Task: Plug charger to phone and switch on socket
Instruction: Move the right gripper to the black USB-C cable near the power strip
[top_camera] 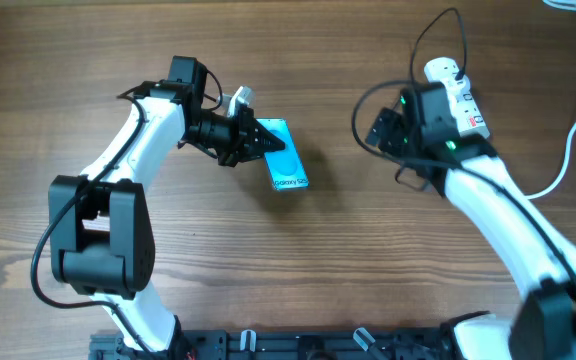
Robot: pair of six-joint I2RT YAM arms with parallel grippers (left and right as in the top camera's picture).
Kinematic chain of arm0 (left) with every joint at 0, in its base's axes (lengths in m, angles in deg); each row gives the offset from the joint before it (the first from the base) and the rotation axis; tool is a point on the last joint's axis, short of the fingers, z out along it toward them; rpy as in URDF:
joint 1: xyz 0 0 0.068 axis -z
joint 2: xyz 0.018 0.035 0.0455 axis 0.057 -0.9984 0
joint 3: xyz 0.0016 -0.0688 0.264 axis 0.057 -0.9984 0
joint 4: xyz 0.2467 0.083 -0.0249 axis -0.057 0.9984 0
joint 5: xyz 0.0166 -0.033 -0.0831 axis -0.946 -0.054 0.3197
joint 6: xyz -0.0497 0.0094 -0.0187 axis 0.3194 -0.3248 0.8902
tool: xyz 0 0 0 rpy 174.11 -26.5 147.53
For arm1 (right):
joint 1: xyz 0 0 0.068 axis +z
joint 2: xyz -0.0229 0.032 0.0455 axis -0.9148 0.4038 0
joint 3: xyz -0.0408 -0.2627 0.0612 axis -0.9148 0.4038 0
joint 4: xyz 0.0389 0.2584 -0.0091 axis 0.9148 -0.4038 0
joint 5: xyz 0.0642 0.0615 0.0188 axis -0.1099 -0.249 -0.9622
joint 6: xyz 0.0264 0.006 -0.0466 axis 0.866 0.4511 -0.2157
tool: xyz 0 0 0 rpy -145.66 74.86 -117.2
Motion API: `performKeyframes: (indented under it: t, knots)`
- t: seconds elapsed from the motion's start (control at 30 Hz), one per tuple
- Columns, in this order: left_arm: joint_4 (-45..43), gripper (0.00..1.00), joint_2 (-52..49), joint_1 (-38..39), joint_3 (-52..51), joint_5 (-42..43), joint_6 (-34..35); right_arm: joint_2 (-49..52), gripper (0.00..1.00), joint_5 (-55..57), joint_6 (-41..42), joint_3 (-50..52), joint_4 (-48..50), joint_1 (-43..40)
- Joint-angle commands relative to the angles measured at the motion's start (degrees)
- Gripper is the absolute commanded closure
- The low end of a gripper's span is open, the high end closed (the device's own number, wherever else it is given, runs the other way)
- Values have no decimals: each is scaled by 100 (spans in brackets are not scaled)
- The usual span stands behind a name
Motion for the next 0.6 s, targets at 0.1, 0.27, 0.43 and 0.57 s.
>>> performKeyframes:
  t: [0.1,0.27,0.43,0.57]
  knots:
    - [31,96,20,-15,2,264,-76,1661,11,144,-240,-1016,468,-413]
    - [61,96,20,-15,2,264,-76,2459,13,101,-247,-1019,1473,-616]
    - [76,96,20,-15,2,264,-72,2774,21,151,-245,-1021,2079,-616]
    - [79,96,20,-15,2,264,-72,2992,26,402,-267,-1021,2365,-616]
